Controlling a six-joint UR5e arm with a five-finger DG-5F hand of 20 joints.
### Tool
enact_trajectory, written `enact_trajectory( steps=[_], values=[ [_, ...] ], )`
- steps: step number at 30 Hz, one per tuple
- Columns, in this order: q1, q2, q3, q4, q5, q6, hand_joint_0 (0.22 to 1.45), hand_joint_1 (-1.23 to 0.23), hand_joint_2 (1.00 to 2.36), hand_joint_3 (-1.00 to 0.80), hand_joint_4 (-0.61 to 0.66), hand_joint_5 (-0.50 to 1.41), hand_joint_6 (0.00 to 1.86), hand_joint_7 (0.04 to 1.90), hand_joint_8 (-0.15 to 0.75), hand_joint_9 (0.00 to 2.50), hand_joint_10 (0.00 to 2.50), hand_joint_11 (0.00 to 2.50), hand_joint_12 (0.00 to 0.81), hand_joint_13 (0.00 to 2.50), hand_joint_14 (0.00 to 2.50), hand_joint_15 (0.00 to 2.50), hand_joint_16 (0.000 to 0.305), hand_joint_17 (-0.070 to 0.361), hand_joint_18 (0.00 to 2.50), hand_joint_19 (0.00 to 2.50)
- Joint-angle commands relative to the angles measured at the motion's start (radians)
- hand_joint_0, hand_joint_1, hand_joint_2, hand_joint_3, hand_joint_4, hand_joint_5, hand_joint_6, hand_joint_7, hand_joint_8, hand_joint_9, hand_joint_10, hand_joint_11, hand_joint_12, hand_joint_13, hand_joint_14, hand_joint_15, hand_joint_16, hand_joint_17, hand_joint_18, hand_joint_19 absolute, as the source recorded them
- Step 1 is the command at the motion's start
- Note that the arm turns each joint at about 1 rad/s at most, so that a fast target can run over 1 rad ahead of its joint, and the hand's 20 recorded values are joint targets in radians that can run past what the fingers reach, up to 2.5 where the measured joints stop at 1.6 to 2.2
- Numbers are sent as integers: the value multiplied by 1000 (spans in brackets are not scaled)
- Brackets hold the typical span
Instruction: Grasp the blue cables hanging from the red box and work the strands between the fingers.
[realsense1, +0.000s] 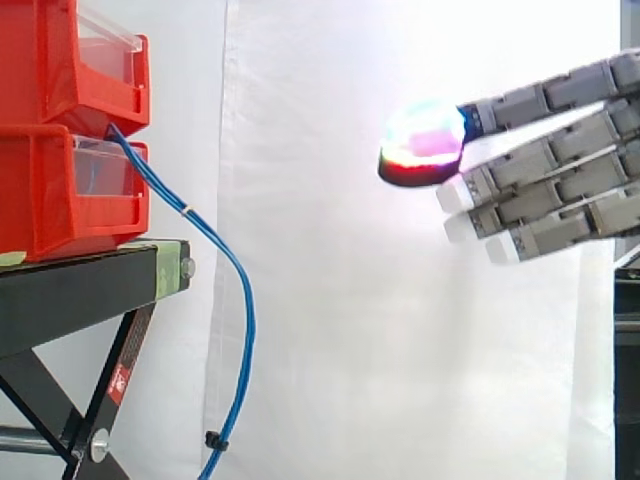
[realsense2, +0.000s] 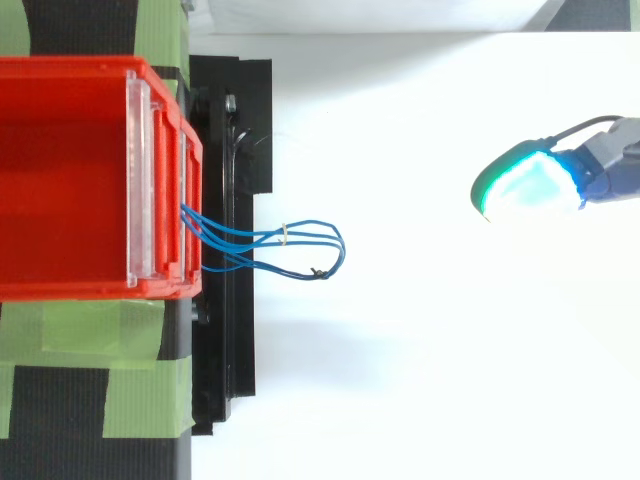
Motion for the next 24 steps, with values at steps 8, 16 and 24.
enact_trajectory(
  steps=[8, 16, 24],
  values=[
    [19, -159, -52, 229, 52, 41, 698, -517, 1000, -1000, 243, -280, 6, 711, 388, 303, 4, 240, 406, 0, 4, 206, 77, 172, 0, 0],
    [25, -367, 19, 413, 82, 93, 703, -521, 1000, -1000, 248, -267, 6, 711, 388, 313, 4, 243, 406, 0, 4, 207, 76, 172, 0, 0],
    [28, -429, 112, 387, 98, 110, 704, -523, 1000, -1000, 251, -262, 6, 711, 388, 315, 4, 251, 405, 0, 4, 213, 76, 172, 0, 0]
  ],
)
